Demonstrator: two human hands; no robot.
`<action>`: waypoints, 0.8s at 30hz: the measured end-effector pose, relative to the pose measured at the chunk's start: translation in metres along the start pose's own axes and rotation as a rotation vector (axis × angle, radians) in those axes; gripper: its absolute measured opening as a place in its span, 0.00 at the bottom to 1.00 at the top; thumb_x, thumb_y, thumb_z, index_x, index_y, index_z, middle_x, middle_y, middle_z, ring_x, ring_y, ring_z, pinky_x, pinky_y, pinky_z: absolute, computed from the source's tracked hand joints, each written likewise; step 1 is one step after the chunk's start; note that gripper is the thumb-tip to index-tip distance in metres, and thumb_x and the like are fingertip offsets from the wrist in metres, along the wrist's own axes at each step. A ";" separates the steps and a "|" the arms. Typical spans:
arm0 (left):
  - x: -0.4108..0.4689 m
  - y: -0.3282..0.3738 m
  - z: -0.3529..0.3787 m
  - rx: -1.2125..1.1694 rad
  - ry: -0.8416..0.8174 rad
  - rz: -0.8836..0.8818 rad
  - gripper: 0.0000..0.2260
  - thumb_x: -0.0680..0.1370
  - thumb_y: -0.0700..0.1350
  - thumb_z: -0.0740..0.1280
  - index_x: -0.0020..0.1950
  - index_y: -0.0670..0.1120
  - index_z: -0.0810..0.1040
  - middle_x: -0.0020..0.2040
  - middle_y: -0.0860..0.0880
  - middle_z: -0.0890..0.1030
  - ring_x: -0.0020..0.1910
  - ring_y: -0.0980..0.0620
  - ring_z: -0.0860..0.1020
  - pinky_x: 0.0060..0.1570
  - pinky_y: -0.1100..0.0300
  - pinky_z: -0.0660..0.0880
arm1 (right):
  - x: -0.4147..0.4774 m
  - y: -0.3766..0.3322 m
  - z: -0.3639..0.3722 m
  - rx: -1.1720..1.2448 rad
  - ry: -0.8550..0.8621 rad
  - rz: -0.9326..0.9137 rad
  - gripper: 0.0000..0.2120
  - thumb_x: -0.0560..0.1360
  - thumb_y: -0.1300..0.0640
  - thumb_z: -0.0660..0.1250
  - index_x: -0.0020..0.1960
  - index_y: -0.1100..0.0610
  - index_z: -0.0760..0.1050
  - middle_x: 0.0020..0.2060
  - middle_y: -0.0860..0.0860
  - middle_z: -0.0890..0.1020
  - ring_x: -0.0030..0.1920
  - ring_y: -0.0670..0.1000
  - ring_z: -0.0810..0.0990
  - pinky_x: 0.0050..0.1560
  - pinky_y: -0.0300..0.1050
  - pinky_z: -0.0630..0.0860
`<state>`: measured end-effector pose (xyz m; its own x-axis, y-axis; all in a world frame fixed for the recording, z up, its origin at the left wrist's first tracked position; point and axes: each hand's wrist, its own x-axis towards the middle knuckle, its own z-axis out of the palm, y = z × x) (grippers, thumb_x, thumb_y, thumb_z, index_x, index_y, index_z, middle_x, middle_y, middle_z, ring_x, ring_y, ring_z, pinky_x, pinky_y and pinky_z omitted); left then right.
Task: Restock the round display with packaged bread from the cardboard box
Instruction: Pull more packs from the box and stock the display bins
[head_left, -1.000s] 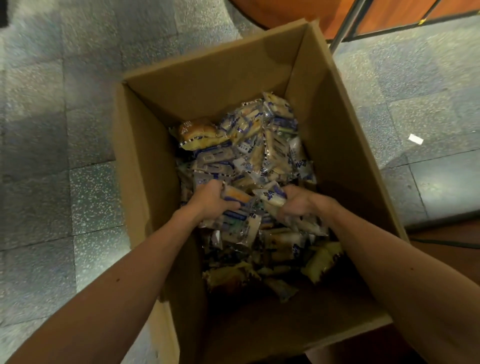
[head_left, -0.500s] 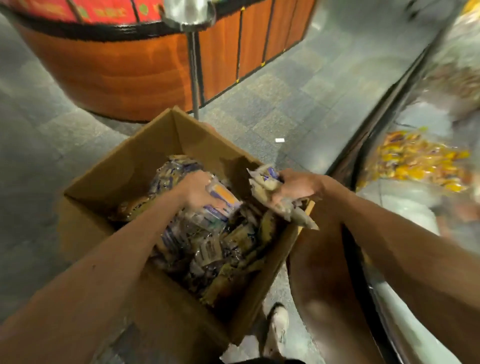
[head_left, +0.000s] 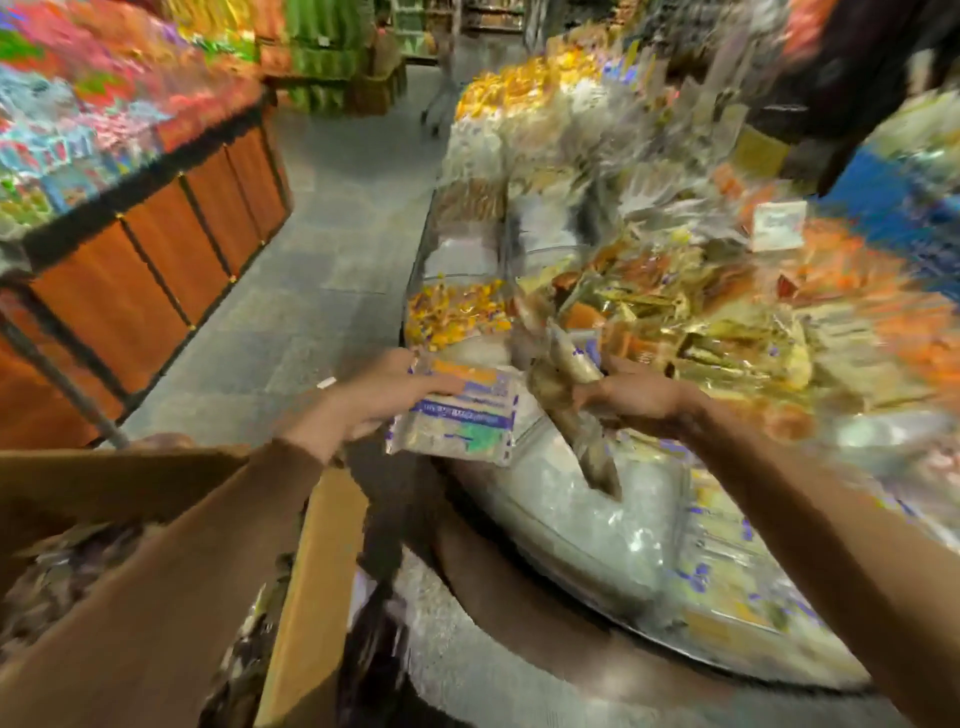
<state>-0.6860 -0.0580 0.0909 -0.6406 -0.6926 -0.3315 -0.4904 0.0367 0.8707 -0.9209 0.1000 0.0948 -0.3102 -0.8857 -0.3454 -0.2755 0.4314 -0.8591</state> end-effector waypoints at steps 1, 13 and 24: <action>0.006 0.013 0.026 -0.017 -0.021 0.015 0.08 0.74 0.44 0.75 0.47 0.41 0.82 0.41 0.46 0.86 0.40 0.50 0.85 0.40 0.58 0.82 | -0.010 0.020 -0.018 0.030 0.058 0.032 0.16 0.63 0.57 0.73 0.50 0.57 0.76 0.33 0.54 0.76 0.30 0.49 0.73 0.29 0.40 0.70; 0.020 0.084 0.247 -0.313 -0.306 0.026 0.17 0.80 0.48 0.67 0.67 0.42 0.75 0.56 0.44 0.85 0.56 0.46 0.83 0.56 0.48 0.80 | -0.114 0.151 -0.148 0.475 0.238 0.270 0.37 0.63 0.46 0.77 0.64 0.67 0.77 0.65 0.73 0.71 0.34 0.56 0.79 0.26 0.43 0.75; 0.048 0.099 0.289 -0.507 -0.465 -0.122 0.22 0.81 0.59 0.58 0.67 0.47 0.75 0.56 0.43 0.84 0.55 0.43 0.83 0.48 0.44 0.82 | -0.114 0.165 -0.169 0.801 0.320 0.266 0.12 0.72 0.55 0.73 0.54 0.57 0.81 0.73 0.65 0.63 0.75 0.69 0.56 0.65 0.57 0.72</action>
<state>-0.9360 0.1203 0.0567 -0.8405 -0.2859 -0.4602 -0.3112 -0.4404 0.8421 -1.0846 0.3013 0.0564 -0.5444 -0.6318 -0.5518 0.5207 0.2612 -0.8128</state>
